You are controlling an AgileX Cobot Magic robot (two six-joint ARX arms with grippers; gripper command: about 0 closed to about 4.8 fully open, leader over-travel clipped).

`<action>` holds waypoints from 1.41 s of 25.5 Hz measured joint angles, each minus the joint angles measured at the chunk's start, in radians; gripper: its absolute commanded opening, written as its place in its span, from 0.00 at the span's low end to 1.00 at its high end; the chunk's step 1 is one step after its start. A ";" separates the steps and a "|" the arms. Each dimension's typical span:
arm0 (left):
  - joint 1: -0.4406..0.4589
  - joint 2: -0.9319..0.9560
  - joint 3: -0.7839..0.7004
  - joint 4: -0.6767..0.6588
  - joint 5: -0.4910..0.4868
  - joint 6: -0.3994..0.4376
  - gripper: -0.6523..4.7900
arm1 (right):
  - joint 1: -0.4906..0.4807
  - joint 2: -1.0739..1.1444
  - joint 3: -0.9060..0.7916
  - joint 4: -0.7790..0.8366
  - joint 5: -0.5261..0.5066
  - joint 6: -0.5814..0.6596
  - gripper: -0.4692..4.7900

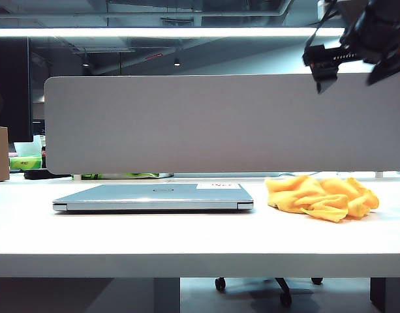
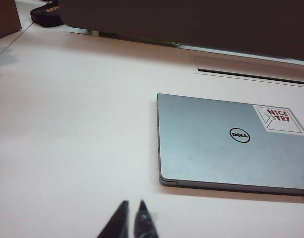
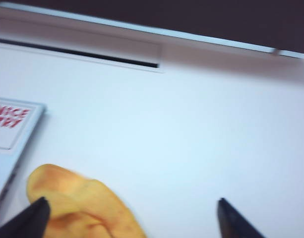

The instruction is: Pick up the rag and use it to wipe the water off the lid of the laptop on the table.

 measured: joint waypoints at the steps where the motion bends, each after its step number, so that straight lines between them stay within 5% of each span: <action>1: 0.000 0.000 0.000 0.001 0.000 0.000 0.16 | 0.000 -0.016 0.000 -0.016 0.019 0.000 0.45; 2: 0.000 0.000 0.000 0.000 0.002 0.000 0.16 | 0.001 -0.062 0.000 -0.065 0.034 0.001 0.06; 8: 0.000 0.000 0.000 0.024 0.003 0.000 0.16 | 0.002 -0.333 -0.103 -0.164 -0.011 0.043 0.08; 19: 0.000 -0.020 -0.031 0.106 0.003 -0.002 0.16 | 0.003 -0.792 -0.338 -0.098 -0.125 0.129 0.08; 36: 0.000 -0.385 -0.219 0.160 0.004 -0.068 0.16 | 0.037 -1.000 -0.440 -0.224 -0.211 0.165 0.08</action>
